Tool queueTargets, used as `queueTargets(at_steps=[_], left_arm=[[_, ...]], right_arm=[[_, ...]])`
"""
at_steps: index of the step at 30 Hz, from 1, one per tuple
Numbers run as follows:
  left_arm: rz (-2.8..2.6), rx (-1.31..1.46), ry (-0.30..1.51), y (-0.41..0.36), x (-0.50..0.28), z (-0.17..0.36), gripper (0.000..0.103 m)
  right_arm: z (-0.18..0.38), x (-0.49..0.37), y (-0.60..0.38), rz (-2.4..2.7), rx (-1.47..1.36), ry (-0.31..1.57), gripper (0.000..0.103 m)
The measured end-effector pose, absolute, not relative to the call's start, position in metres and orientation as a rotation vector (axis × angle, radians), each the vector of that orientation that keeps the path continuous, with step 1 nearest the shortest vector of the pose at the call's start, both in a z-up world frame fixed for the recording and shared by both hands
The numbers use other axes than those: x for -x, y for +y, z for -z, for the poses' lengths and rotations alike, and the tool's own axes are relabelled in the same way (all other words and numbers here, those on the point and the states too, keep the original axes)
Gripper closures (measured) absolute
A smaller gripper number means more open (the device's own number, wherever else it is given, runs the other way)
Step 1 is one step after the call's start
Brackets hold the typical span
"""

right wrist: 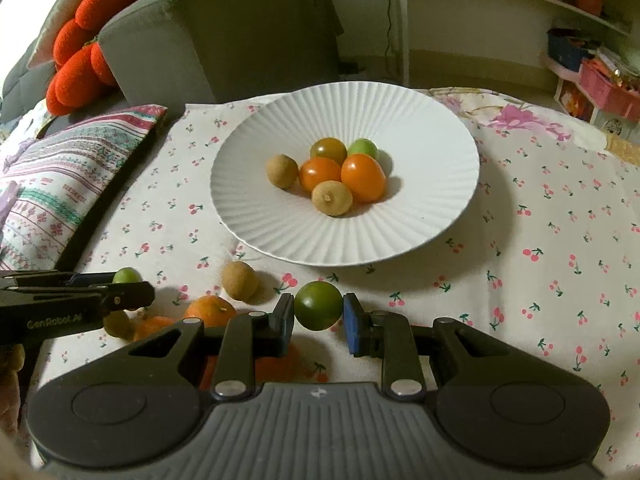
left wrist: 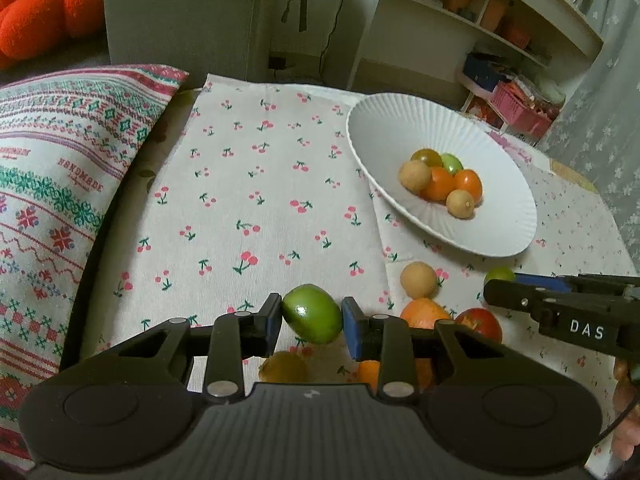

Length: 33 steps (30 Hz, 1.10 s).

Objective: Organize fruits
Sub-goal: 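Grasp a green tomato with each gripper, then carry both green tomatoes up and over the white plate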

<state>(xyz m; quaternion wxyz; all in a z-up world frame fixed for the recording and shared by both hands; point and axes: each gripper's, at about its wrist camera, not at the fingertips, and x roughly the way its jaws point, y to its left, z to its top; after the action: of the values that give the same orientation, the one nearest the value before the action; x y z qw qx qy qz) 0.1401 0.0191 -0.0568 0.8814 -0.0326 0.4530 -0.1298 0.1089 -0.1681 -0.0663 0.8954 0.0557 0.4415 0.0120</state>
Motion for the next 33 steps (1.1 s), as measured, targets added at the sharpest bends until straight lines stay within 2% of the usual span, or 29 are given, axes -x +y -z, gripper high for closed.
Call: queueTargets(at_steps=[33], left_arm=[[0.341,0.161,0.718,0.016,-0.135,0.016,0.072]], right_arm=[[0.021,-0.093,-0.181,-0.083,-0.145,0.722,0.08]])
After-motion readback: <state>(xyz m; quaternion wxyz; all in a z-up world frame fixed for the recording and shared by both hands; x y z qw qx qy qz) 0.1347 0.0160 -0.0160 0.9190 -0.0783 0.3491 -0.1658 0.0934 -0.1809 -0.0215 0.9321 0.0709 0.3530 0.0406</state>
